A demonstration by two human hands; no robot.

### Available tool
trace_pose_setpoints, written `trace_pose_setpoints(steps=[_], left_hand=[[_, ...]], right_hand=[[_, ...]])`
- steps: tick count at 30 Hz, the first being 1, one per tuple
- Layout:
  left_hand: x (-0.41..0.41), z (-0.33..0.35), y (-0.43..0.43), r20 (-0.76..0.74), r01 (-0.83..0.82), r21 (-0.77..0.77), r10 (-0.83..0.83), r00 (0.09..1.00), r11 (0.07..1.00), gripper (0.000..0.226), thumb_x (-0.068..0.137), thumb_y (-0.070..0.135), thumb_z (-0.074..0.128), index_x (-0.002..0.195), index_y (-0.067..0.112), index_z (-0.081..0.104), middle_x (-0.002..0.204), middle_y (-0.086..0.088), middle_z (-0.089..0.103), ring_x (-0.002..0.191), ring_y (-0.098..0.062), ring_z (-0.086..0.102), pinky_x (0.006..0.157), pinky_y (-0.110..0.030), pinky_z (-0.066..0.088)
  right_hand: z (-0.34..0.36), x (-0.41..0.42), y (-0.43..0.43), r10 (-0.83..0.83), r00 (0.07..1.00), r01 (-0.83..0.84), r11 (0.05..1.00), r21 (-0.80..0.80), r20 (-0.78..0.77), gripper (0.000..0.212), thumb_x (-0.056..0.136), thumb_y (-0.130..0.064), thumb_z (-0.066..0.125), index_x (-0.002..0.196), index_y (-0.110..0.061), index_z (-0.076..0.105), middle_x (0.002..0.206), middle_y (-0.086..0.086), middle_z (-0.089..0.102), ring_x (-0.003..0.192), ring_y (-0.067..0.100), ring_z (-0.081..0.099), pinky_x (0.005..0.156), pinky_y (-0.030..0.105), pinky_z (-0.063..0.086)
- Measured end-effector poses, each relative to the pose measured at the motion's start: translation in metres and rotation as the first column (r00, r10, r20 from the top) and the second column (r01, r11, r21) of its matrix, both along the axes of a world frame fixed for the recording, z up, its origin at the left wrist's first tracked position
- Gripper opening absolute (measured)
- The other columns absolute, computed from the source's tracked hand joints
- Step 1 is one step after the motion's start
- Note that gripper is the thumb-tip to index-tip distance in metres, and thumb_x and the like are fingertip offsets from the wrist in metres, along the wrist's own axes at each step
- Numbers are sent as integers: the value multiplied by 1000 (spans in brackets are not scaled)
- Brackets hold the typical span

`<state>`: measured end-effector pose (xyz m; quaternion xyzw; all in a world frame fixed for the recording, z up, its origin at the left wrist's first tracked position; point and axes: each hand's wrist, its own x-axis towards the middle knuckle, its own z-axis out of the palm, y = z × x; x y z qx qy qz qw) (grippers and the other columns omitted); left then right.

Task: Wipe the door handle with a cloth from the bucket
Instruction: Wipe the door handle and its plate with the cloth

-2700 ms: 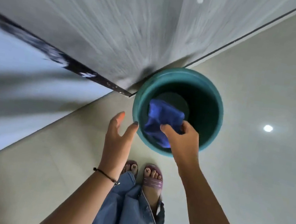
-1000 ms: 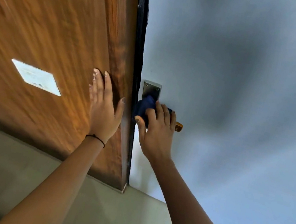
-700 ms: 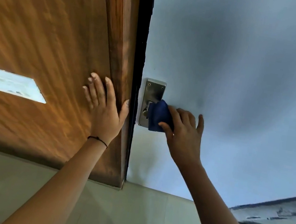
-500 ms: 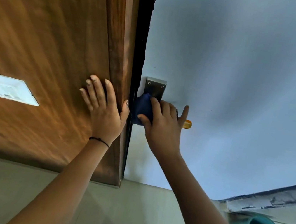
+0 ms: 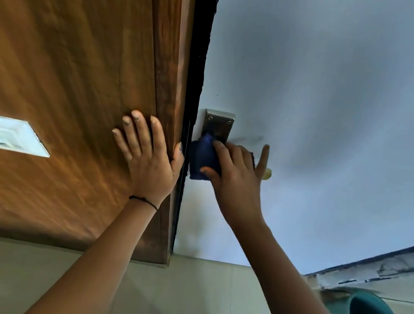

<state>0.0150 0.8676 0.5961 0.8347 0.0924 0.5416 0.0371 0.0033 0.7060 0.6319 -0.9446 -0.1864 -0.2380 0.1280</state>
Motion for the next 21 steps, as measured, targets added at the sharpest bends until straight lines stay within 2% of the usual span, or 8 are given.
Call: trace_pose_setpoints(steps=[4, 7, 9, 10, 13, 16, 19, 21], left_hand=[[0, -5, 3, -13, 34, 44, -34, 999, 998, 79, 94, 37, 40, 148, 13, -12, 139, -25, 18, 138, -32, -1, 117, -43, -11], [0, -4, 3, -28, 38, 48, -37, 999, 998, 71, 93, 36, 40, 147, 8, 2, 139, -25, 18, 133, -38, 6, 116, -41, -13], [0, -3, 3, -38, 49, 50, -48, 998, 998, 66, 93, 35, 41, 141, 6, 7, 138, -26, 17, 131, -39, 7, 116, -43, -12], [0, -2, 3, -43, 55, 52, -53, 998, 997, 66, 92, 34, 42, 141, 5, 8, 138, -26, 17, 131, -40, 6, 116, -43, -12], [-1, -1, 3, -47, 63, 50, -61, 997, 997, 66, 92, 34, 43, 140, 5, 8, 138, -27, 17, 130, -43, 9, 116, -44, -11], [-1, -1, 3, -51, 70, 45, -67, 996, 997, 66, 92, 34, 43, 140, 4, 8, 138, -27, 16, 128, -46, 14, 116, -44, -11], [-2, 0, 3, -51, 54, 42, -52, 997, 998, 65, 92, 33, 44, 139, 1, 13, 138, -27, 17, 127, -47, 16, 116, -43, -12], [-2, 0, 3, -48, 43, 46, -40, 998, 998, 63, 92, 32, 46, 137, -3, 18, 138, -28, 19, 126, -47, 18, 116, -42, -11]], right_hand=[[1, 4, -25, 29, 999, -30, 999, 25, 14, 45, 82, -40, 65, 123, -19, 61, 112, 2, 69, 108, 25, 63, 113, 63, 10], [0, 6, -57, -27, 997, 33, 996, 86, -70, 45, 84, -43, 62, 123, -21, 59, 116, 0, 67, 112, 24, 59, 113, 63, 14], [-3, 5, -71, -7, 989, 41, 973, 227, -150, 43, 86, -39, 62, 125, -22, 57, 117, -6, 65, 113, 17, 56, 113, 58, 24], [-5, 4, -77, 42, 976, 44, 921, 387, -211, 40, 86, -32, 64, 124, -22, 57, 114, -11, 63, 107, 10, 57, 108, 50, 35], [-13, -6, -81, 230, 899, 201, 539, 818, -372, 35, 90, -11, 63, 124, -14, 57, 105, -5, 64, 91, -4, 61, 81, 22, 51], [-31, -13, -64, 302, 870, 326, 241, 914, -390, 35, 93, -23, 58, 126, -13, 54, 109, 2, 66, 99, 14, 62, 85, 28, 48], [-38, -17, -29, 544, 817, 432, -359, 827, -191, 54, 88, -34, 49, 139, -15, 44, 127, 6, 59, 112, 22, 56, 97, 38, 44], [-41, -18, -6, 615, 785, 499, -552, 668, -78, 60, 90, -37, 45, 146, -18, 37, 137, 4, 54, 126, 23, 51, 103, 45, 43]])
